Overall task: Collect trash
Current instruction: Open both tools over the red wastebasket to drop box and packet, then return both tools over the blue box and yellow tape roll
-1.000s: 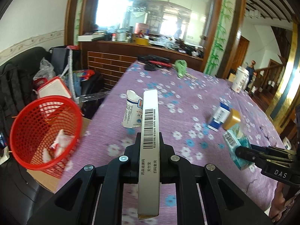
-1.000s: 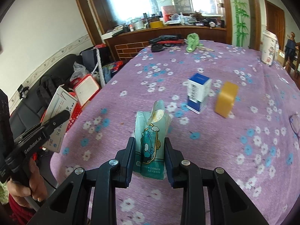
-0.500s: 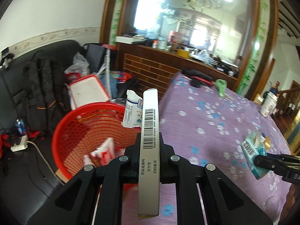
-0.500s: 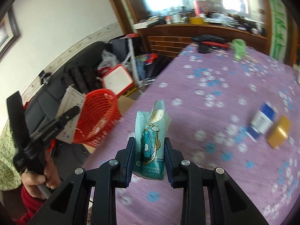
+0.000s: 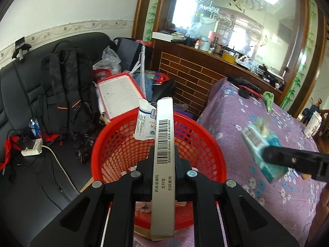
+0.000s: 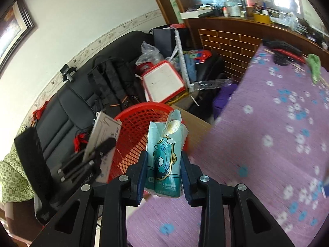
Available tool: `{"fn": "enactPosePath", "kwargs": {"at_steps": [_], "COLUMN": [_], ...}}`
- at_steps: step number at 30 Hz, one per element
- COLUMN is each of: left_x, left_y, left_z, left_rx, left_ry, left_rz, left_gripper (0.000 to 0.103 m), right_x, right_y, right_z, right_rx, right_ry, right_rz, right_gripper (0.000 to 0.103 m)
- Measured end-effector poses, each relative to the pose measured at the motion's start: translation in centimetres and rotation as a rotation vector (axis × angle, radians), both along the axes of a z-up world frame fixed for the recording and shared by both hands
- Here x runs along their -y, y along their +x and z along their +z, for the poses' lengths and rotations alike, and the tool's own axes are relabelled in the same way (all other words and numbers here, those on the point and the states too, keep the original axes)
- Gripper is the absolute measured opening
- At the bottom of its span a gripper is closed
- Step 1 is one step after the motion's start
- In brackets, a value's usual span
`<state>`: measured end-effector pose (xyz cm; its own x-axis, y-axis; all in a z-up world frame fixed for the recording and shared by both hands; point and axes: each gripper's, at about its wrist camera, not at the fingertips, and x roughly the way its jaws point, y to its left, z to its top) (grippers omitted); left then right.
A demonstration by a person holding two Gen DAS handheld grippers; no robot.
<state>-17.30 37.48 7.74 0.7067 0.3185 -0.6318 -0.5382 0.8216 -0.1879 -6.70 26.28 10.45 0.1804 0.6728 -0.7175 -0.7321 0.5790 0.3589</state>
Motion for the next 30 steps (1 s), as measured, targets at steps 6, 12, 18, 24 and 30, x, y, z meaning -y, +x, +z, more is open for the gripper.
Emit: {"fn": "enactPosePath", "kwargs": {"at_steps": [6, 12, 18, 24, 30], "left_x": [-1.1, -1.2, 1.4, 6.2, 11.3], "left_y": [0.0, -0.6, -0.3, 1.3, 3.4], "left_z": [0.1, 0.4, 1.3, 1.9, 1.8], "left_rx": [0.001, 0.034, 0.045, 0.039, 0.015], "left_ry": [0.0, 0.007, 0.023, 0.05, 0.064], "left_rz": [0.025, 0.057, -0.003, -0.102, -0.195], "left_gripper": [0.013, 0.062, 0.062, 0.062, 0.062], "right_x": [-3.6, -1.8, 3.8, 11.1, 19.1], "right_y": [1.2, 1.5, 0.8, 0.5, 0.8], "right_z": [-0.2, 0.6, 0.7, -0.6, -1.4], "right_rx": [0.0, 0.004, 0.022, 0.002, -0.019], "right_ry": [0.003, 0.046, 0.055, 0.035, 0.048], "right_rz": [0.015, -0.001, -0.06, -0.143, -0.265], "right_gripper": [0.051, 0.051, 0.051, 0.051, 0.051]}}
